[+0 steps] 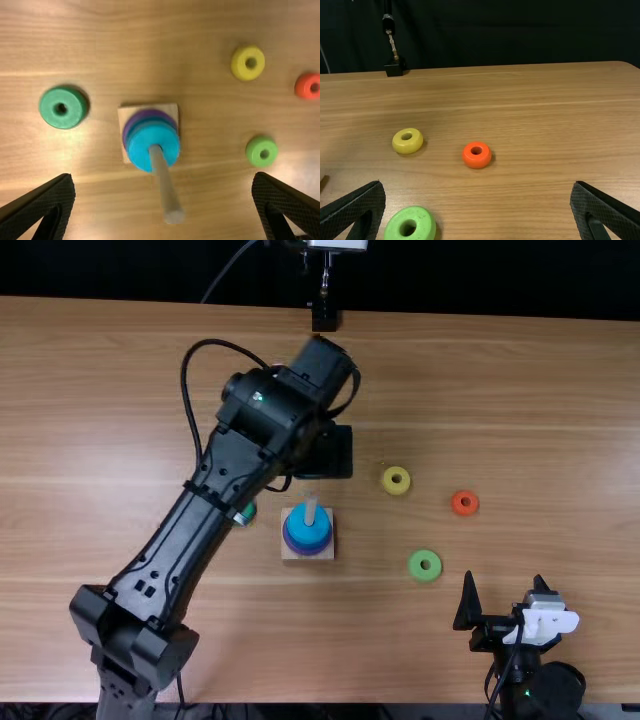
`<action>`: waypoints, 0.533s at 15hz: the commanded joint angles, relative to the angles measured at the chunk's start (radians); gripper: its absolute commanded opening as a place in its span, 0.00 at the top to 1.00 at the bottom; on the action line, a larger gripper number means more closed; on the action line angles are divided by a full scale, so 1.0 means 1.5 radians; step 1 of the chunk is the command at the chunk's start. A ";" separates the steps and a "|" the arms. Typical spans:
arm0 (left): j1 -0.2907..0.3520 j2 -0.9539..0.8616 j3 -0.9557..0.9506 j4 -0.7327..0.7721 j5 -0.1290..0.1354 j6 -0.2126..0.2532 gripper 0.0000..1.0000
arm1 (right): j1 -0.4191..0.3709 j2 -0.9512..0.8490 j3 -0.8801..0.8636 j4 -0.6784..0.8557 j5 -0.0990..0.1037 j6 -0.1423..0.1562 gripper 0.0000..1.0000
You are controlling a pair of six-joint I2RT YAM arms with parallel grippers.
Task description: Build the Hanoi tower: stack the rings onto the peg from bottom to top in this color order: purple, dark blue, light blue, dark green, light green, yellow, orange.
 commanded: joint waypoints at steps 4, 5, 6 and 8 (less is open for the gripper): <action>0.077 0.007 0.007 0.000 -0.001 0.174 0.00 | -0.006 -0.008 -0.043 -0.046 0.006 0.001 0.00; 0.092 0.007 0.004 -0.001 -0.001 0.222 0.00 | -0.006 -0.008 -0.043 -0.046 0.006 0.001 0.00; 0.106 0.007 -0.015 -0.001 -0.001 0.271 0.00 | -0.006 -0.008 -0.043 -0.046 0.006 0.001 0.00; 0.117 0.006 -0.089 0.000 -0.001 0.336 0.00 | -0.006 -0.008 -0.043 -0.046 0.006 0.001 0.00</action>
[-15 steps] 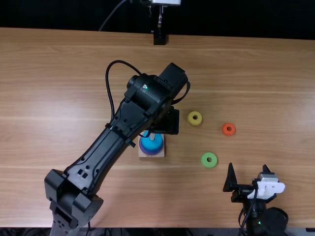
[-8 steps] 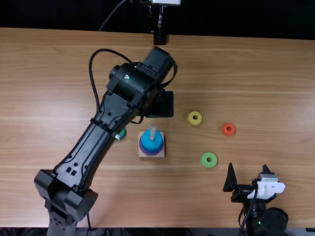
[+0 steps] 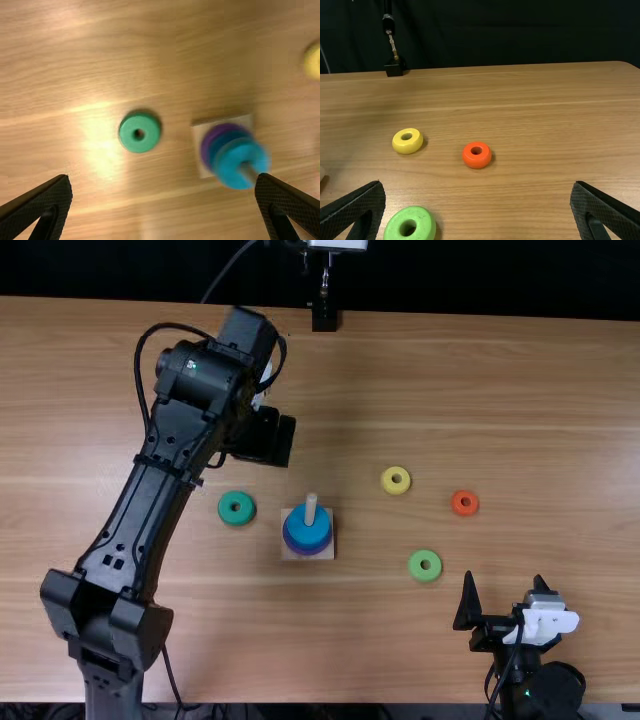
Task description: Build the Hanoi tower: stack the rings onto the peg from bottom to top in this color order: purple, dark blue, light blue, dark green, light green, yellow, orange.
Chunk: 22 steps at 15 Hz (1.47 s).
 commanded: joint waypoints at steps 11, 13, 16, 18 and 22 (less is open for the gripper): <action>0.022 -0.087 -0.415 0.358 0.022 0.109 0.00 | -0.007 -0.008 -0.043 -0.046 0.006 0.001 0.00; 0.022 -0.087 -0.436 0.352 0.013 0.112 0.00 | -0.007 -0.008 -0.043 -0.046 0.006 0.001 0.00; 0.022 -0.085 -0.444 0.351 -0.046 0.112 0.00 | -0.007 -0.008 -0.043 -0.046 0.006 0.001 0.00; 0.022 -0.080 -0.444 0.352 -0.060 0.111 0.00 | -0.007 -0.008 -0.043 -0.046 0.006 0.001 0.00; 0.022 -0.063 -0.452 0.354 -0.054 0.110 0.00 | -0.007 -0.008 -0.043 -0.046 0.006 0.001 0.00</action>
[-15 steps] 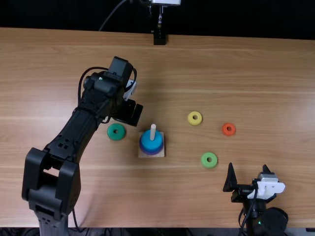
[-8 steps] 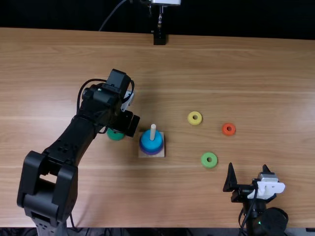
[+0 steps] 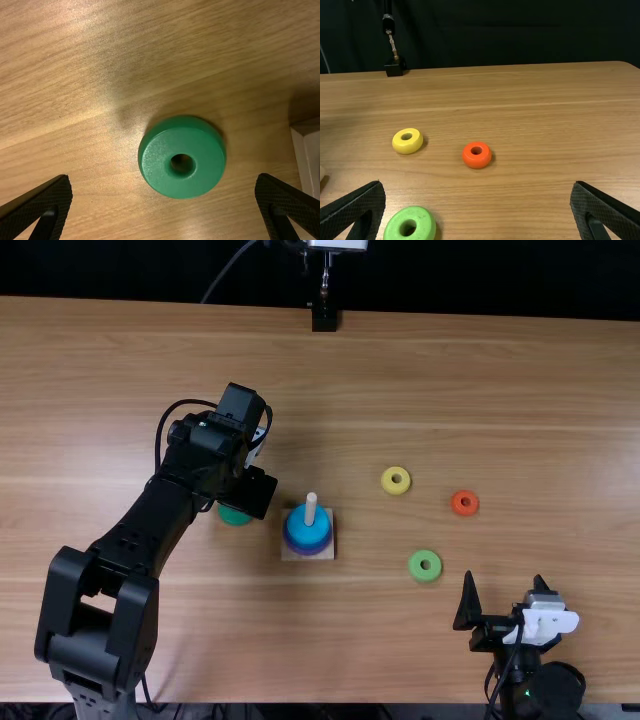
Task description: Build the Hanoi tower: stack the rings onto the peg from bottom to top in this color order: purple, dark blue, light blue, dark green, light green, yellow, orange.
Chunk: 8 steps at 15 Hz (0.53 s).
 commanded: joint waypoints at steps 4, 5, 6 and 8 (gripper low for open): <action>0.004 0.022 -0.014 0.000 0.003 0.003 0.00 | -0.007 -0.008 -0.043 -0.046 0.006 0.001 0.00; 0.004 0.023 -0.014 0.000 0.003 0.003 0.00 | -0.007 -0.008 -0.043 -0.046 0.006 0.001 0.00; 0.003 0.024 -0.014 -0.001 0.003 0.003 0.00 | -0.007 -0.008 -0.043 -0.046 0.006 0.001 0.00; 0.004 0.042 -0.014 -0.002 0.003 0.002 0.00 | -0.007 -0.008 -0.043 -0.046 0.006 0.001 0.00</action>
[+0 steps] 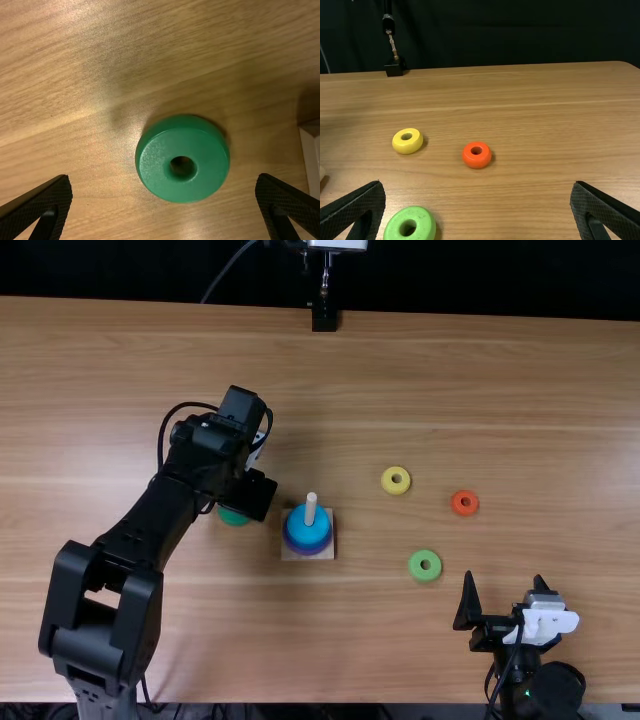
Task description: Build the Hanoi tower: stack the rings onto the peg from bottom to top in this color order: purple, dark blue, light blue, dark green, light green, yellow, orange.
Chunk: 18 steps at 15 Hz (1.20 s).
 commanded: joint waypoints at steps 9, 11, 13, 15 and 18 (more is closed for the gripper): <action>0.003 0.032 -0.050 0.009 0.006 0.000 0.00 | -0.007 -0.008 -0.043 -0.046 0.006 0.001 0.00; 0.003 0.033 -0.050 0.011 0.006 0.000 0.00 | -0.007 -0.008 -0.043 -0.046 0.006 0.001 0.00; 0.002 0.063 -0.047 0.011 0.007 0.000 0.00 | -0.007 -0.008 -0.043 -0.046 0.006 0.001 0.00; 0.001 0.067 -0.044 0.011 0.007 0.000 0.00 | -0.007 -0.008 -0.043 -0.046 0.006 0.001 0.00; -0.002 0.069 -0.042 0.013 0.020 0.000 0.00 | -0.007 -0.008 -0.043 -0.046 0.006 0.001 0.00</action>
